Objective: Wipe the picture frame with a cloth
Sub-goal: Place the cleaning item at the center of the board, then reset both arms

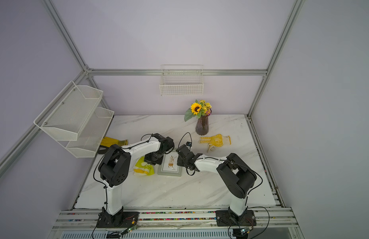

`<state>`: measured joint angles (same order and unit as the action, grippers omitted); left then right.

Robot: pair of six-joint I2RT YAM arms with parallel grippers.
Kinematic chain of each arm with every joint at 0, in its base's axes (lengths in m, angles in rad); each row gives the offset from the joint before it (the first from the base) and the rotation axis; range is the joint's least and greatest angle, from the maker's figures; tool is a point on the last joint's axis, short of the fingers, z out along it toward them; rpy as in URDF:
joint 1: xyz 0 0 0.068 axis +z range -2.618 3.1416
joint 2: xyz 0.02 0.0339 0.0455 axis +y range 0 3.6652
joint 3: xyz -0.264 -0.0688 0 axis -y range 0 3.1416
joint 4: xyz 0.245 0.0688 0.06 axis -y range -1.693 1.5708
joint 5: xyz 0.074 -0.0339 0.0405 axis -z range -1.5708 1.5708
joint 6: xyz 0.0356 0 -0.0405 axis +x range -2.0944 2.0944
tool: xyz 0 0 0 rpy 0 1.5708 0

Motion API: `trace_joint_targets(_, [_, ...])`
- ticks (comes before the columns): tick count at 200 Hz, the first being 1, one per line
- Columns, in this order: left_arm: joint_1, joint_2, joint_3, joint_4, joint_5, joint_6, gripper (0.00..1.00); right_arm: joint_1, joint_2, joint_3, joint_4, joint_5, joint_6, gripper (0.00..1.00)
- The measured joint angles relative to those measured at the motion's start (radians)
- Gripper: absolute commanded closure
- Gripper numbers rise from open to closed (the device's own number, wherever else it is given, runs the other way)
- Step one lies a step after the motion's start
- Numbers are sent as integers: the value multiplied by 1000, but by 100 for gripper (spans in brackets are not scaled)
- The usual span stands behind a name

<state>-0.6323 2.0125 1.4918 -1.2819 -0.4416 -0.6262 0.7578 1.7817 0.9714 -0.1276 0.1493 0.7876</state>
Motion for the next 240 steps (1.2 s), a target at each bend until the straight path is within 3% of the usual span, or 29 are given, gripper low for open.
trace_joint_targets(27, [0, 17, -2, 72, 40, -9, 81, 0, -5, -6, 1, 3, 1, 59])
trace_joint_targets(77, [4, -28, -60, 156, 42, -48, 34, 0, -24, -27, 0, 18, -3, 50])
trace_joint_targets(108, [4, -171, -95, 195, 32, -60, 16, 0, -61, -50, 0, 26, -19, 44])
trace_joint_targets(119, [4, -256, -105, 215, 21, -65, 8, 0, -85, -52, -3, 30, -33, 33])
trace_joint_targets(132, [4, -372, -127, 251, 3, -73, 1, 2, -137, -53, -11, 45, -64, 31])
trace_joint_targets(179, [16, -848, -314, 436, -135, -97, 0, 7, -428, -71, -52, 124, -177, 31])
trace_joint_targets(209, [133, -1080, -582, 621, -265, -117, 0, 9, -662, -226, 3, 235, -276, 30])
trace_joint_targets(216, [164, -1110, -642, 652, -301, -127, 0, 9, -724, -274, 30, 282, -305, 27])
trace_joint_targets(227, [204, -1154, -742, 717, -367, -128, 0, 7, -804, -338, 87, 361, -351, 5])
trace_joint_targets(240, [231, -1194, -852, 810, -440, -100, 0, -16, -866, -401, 195, 449, -437, 3])
